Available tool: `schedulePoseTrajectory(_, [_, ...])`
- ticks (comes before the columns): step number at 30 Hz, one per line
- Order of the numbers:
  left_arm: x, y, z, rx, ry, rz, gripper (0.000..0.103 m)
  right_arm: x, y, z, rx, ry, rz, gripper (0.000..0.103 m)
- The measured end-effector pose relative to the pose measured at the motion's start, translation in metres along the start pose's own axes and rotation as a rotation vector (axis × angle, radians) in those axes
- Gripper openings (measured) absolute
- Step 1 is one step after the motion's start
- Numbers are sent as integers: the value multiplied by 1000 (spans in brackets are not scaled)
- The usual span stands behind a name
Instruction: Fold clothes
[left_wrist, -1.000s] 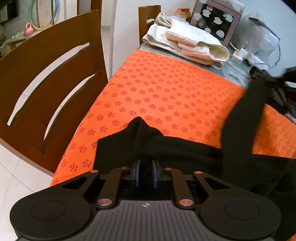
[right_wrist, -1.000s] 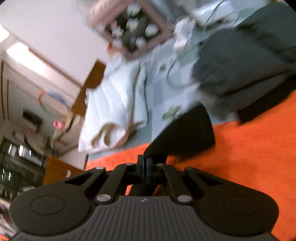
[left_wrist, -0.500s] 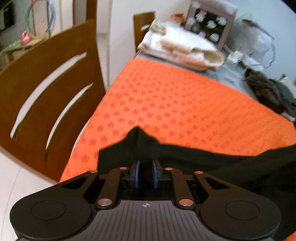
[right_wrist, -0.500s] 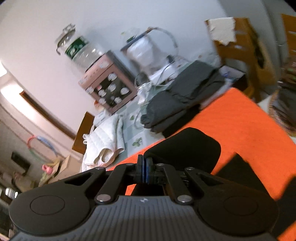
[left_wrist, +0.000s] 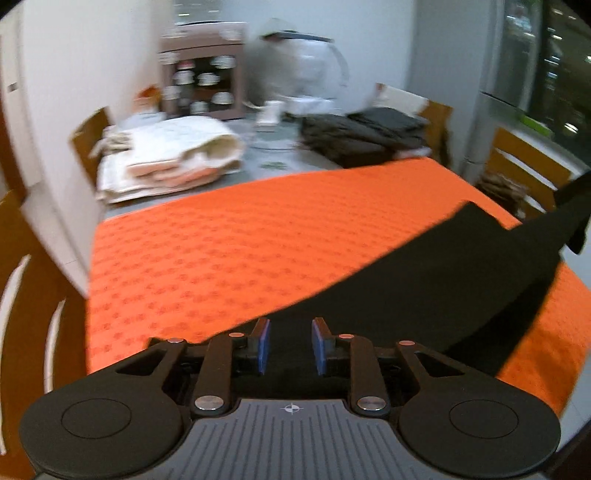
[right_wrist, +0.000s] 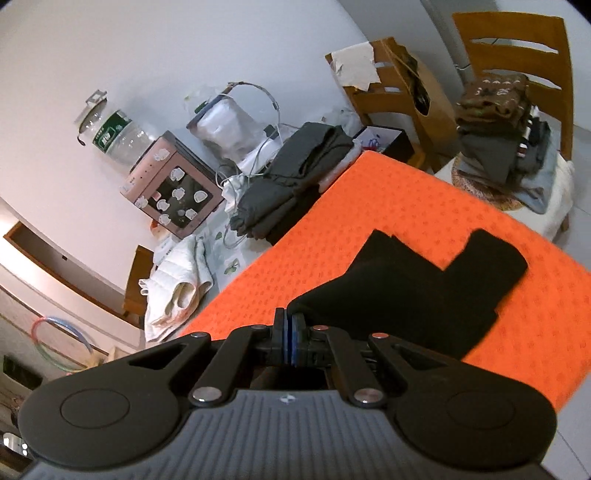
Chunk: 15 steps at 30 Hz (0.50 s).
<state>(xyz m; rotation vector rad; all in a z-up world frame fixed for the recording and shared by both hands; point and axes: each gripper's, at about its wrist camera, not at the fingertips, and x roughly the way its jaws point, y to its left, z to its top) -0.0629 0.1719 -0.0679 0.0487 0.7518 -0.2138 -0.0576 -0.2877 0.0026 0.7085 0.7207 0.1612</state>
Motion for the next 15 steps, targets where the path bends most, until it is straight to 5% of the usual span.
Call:
schedulePoseTrajectory(7, [2, -46, -12, 208, -1, -180, 58, -18, 24, -7, -57, -24, 23, 3])
schedulePoseTrajectory(15, [14, -88, -34, 338, -80, -89, 59, -29, 55, -8, -135, -51, 55, 3])
